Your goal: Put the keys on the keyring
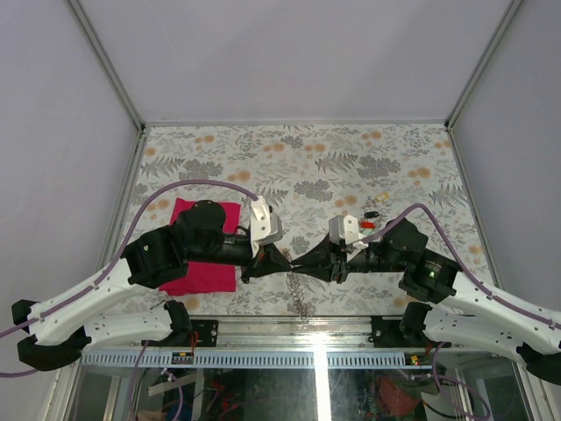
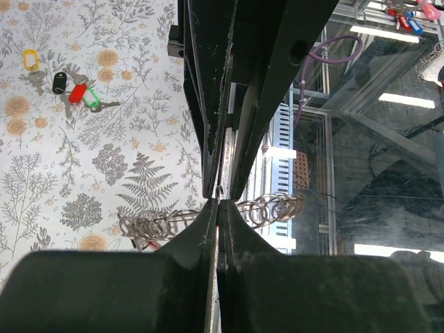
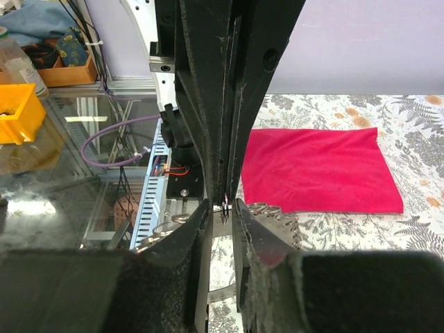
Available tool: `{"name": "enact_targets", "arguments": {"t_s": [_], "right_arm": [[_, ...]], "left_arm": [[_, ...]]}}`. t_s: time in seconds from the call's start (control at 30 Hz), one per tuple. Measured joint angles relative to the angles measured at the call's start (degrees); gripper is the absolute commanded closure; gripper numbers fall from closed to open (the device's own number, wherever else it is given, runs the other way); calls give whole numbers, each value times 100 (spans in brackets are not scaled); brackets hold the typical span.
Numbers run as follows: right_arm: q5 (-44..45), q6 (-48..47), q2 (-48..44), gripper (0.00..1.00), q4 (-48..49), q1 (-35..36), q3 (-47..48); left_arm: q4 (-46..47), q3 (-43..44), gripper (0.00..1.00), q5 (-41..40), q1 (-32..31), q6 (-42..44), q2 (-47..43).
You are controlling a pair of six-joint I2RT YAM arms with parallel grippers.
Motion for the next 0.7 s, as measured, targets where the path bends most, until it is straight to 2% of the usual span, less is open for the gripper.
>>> {"name": "enact_targets", "arguments": {"t_s": [0.17, 0.33, 0.57, 0.7], "right_arm": [[-70, 0, 46, 78, 22, 0, 0], [-101, 7, 61, 68, 55, 0, 0], [-96, -2, 72, 70, 74, 0, 0], [-96, -4, 92, 66, 79, 0, 0]], "left_arm": [[-59, 0, 100, 37, 0, 11, -17], [-66, 0, 100, 76, 0, 11, -42], [-72, 0, 100, 109, 0, 33, -57], [-87, 0, 100, 109, 0, 37, -57]]}}
